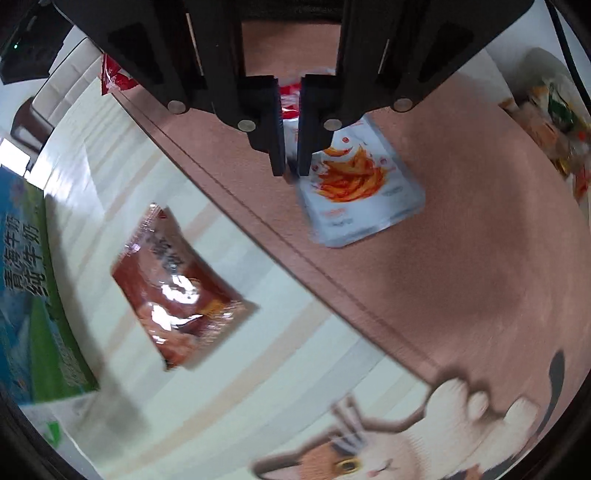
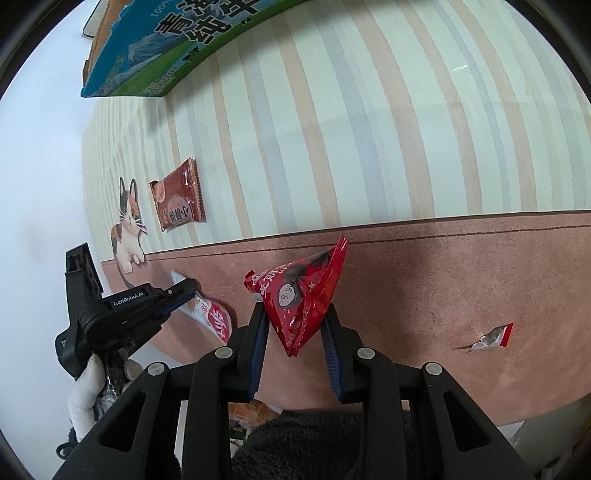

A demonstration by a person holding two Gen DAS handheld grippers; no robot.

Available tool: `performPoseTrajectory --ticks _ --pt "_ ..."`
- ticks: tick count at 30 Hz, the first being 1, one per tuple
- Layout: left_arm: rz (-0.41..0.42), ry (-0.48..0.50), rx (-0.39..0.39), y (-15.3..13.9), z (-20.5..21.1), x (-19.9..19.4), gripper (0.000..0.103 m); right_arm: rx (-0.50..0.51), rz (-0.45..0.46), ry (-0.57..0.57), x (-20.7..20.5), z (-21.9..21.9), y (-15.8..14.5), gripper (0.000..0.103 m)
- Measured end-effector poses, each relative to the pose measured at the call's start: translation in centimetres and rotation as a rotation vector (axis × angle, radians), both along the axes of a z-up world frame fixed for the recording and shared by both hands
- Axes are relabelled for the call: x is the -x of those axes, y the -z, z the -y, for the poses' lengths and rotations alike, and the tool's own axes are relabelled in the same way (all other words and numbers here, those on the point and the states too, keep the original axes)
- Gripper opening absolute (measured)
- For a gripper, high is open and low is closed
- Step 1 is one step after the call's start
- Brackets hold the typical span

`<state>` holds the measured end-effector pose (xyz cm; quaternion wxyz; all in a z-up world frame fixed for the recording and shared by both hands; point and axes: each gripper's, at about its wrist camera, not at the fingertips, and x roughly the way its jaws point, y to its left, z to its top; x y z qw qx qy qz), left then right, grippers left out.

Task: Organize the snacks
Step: 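Grasp the brown cookie bag with the left tool while the right tool holds the red packet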

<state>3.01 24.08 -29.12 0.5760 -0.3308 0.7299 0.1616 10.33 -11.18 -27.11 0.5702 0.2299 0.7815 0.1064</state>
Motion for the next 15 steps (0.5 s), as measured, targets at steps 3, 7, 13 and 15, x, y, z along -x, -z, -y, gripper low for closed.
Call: performPoseTrajectory --ticks 3,7,13,15 --pt "0.037 -0.006 0.008 -1.3 -0.1 -0.5 0.004 -0.001 0.001 0.004 -0.1 0.4 -0.1 0.031" --pt "0.130 -0.158 0.102 -3.4 -2.7 -0.7 0.015 0.006 0.004 0.014 -0.2 1.2 -0.3 0.031" --pt "0.116 -0.340 0.204 -0.9 -3.9 -4.0 0.035 0.026 0.009 0.025 -0.7 1.9 0.0 0.031" --pt "0.092 -0.344 0.213 0.2 -3.0 -5.3 0.038 0.030 0.011 0.033 -1.1 1.9 0.0 0.031"
